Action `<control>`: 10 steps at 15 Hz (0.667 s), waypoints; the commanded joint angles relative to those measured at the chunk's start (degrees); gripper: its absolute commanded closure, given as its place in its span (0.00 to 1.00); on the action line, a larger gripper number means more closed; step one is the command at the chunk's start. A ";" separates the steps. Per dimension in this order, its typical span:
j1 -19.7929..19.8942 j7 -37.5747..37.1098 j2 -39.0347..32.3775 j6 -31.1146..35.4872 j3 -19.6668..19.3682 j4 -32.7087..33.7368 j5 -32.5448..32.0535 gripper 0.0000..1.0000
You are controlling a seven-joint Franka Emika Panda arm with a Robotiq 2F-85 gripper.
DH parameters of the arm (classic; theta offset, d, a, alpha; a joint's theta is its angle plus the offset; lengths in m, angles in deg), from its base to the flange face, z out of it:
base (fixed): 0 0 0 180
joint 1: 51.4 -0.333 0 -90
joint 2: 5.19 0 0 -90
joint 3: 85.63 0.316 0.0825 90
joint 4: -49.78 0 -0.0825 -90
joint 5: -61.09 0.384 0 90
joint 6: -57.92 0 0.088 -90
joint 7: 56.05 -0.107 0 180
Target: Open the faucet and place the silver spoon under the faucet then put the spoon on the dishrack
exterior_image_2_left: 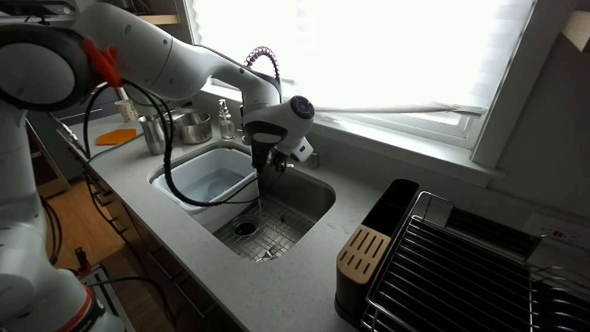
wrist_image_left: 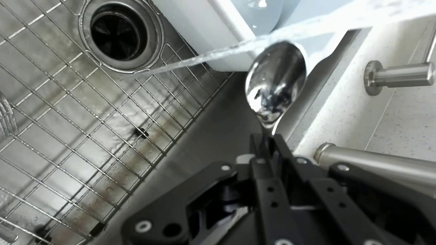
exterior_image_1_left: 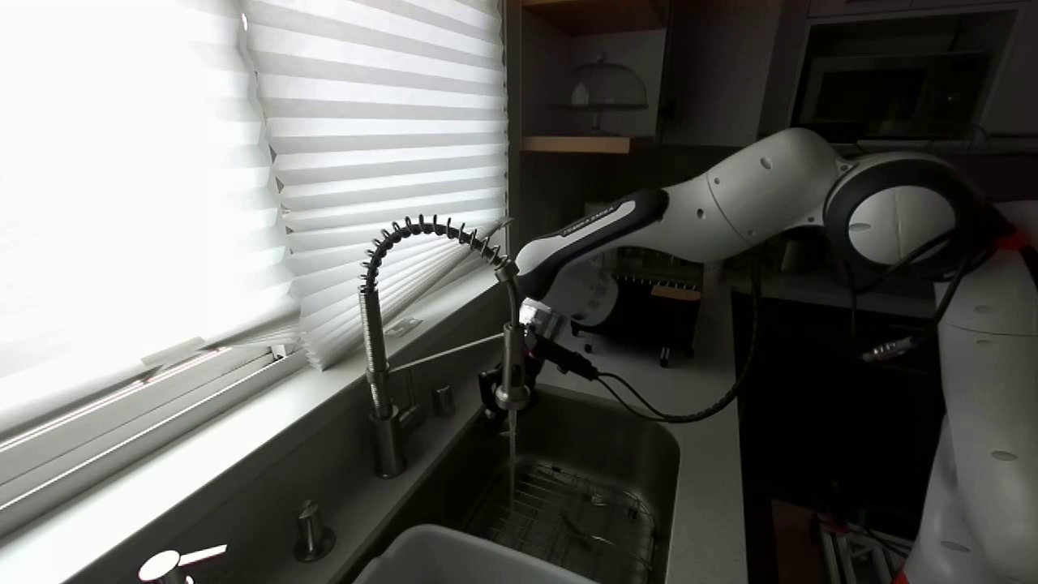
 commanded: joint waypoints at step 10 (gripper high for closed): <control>-0.64 -0.16 -0.64 -3.58 -0.70 0.11 2.04 0.98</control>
